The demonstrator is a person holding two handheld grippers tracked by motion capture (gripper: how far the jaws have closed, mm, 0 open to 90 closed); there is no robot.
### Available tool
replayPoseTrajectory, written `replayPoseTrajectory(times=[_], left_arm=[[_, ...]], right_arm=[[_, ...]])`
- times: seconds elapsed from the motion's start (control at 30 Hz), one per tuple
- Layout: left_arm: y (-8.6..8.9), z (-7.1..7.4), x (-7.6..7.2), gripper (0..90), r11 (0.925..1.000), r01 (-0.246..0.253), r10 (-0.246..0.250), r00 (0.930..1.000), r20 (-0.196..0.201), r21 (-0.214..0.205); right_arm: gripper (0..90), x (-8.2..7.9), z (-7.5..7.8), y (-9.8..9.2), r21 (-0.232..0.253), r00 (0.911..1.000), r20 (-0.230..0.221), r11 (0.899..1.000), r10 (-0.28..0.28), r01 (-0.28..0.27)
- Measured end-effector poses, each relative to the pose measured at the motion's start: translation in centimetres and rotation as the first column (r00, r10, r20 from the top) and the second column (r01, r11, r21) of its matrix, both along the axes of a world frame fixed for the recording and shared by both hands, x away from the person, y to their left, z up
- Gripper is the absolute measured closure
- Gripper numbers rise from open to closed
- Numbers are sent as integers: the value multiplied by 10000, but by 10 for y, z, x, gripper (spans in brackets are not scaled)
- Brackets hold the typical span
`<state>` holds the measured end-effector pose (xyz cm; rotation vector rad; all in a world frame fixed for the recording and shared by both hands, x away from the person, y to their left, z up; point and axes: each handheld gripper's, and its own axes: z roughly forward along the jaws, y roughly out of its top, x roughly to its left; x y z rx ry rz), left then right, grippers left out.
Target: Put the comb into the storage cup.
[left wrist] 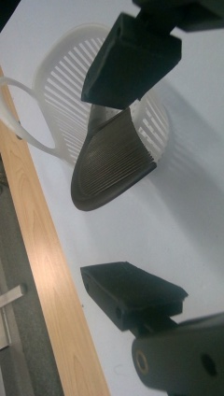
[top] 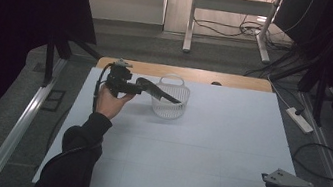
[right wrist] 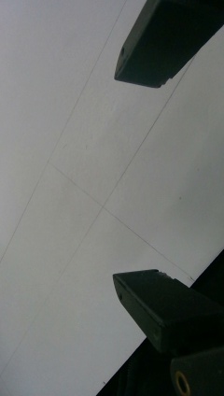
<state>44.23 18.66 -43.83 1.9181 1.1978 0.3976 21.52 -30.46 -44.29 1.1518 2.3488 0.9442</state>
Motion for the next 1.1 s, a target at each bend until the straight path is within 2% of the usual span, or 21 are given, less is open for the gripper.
replayPoseTrajectory(times=[0.2, 0.53, 0.6, 0.73, 0.87, 1.1], left_arm=[[2, 3, -2, 113, 9995, 115, -117, 9999, -59, -300], [6, 5, -6, 39, 9972, 602, -608, 9980, -140, -436], [6, 7, -9, 25, 9975, 641, -639, 9979, 80, -293], [6, 7, -12, 9, 9980, 624, -621, 9977, 258, -83], [5, 4, -18, 5, 9965, 653, -676, 9967, 442, 515], [5, 2, -24, 0, 9955, 654, -702, 9950, 705, 685]], right_arm=[[50, 0, 0, 0, -2, 10000, 13, 10000, -20, 20], [50, 0, 0, 0, 1, 10000, 7, 10000, -31, 31], [50, 0, 0, 0, 2, 10000, 8, 10000, -27, 27], [50, 0, 0, 0, -8, 10000, 3, 10000, -34, 34], [49, 0, 0, -1, -9, 9999, 65, 9999, -112, 112], [39, 0, 1, -2, 74, 9996, 118, 9996, -269, 268]])
